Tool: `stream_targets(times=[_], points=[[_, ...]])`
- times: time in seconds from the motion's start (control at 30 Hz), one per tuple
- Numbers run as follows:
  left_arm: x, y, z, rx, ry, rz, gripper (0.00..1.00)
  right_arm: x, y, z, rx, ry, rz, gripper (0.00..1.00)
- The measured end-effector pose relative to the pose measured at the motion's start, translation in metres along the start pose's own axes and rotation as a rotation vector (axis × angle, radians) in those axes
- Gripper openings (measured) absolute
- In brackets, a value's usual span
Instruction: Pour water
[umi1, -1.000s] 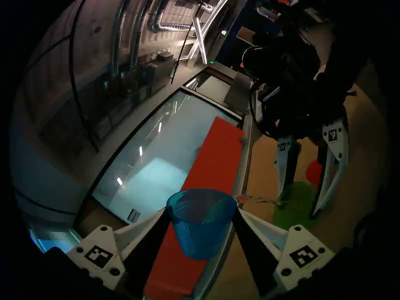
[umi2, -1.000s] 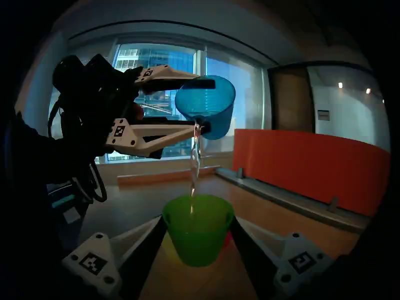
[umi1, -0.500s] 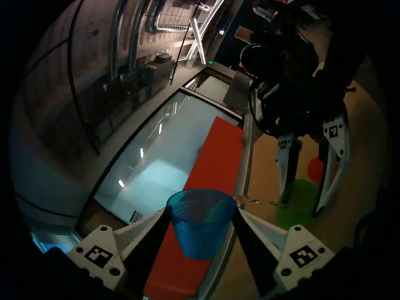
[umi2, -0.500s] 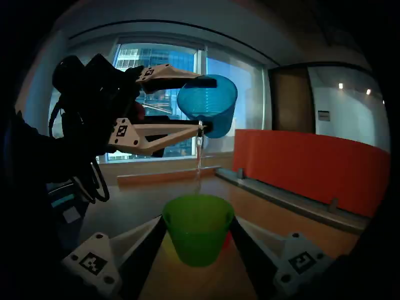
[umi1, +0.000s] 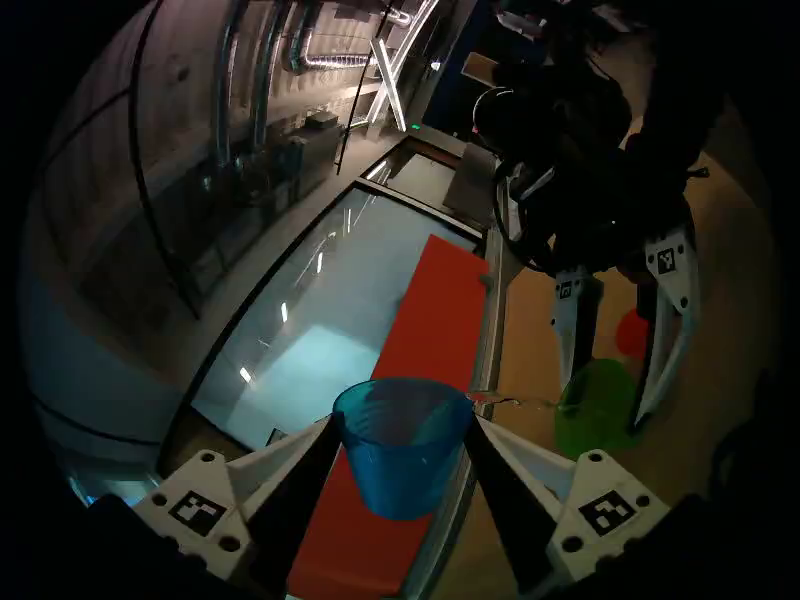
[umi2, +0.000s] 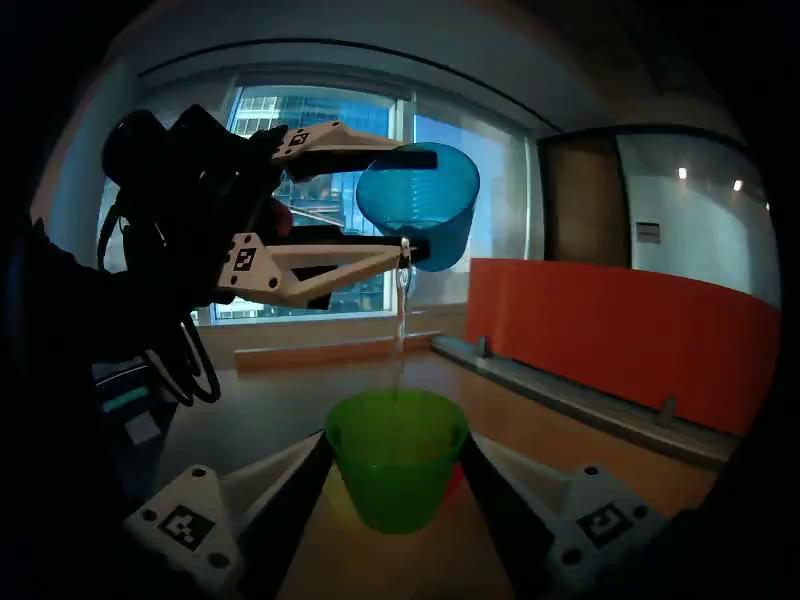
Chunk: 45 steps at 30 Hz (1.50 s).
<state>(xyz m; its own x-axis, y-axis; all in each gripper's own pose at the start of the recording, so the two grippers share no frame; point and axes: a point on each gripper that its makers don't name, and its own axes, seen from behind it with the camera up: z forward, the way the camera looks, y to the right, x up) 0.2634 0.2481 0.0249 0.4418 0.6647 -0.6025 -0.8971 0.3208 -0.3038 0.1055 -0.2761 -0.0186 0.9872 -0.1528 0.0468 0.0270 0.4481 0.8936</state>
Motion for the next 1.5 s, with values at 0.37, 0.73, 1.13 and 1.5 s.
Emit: stream_targets(times=[0.37, 0.73, 1.13, 1.5], points=[[0.005, 0.003, -0.001, -0.007, 0.016, 0.034, 0.86, -0.002, 0.000, -0.001, 0.001, -0.006, -0.011, 0.90], [0.009, 0.001, -0.001, 0.002, 0.024, 0.066, 0.86, -0.003, 0.002, -0.002, -0.003, -0.006, -0.012, 0.90], [0.013, -0.001, -0.001, 0.010, 0.032, 0.101, 0.86, 0.001, 0.005, -0.003, -0.009, -0.002, -0.014, 0.90], [0.013, -0.002, 0.000, 0.010, 0.030, 0.140, 0.87, 0.002, 0.007, -0.005, -0.015, 0.000, -0.015, 0.90]])
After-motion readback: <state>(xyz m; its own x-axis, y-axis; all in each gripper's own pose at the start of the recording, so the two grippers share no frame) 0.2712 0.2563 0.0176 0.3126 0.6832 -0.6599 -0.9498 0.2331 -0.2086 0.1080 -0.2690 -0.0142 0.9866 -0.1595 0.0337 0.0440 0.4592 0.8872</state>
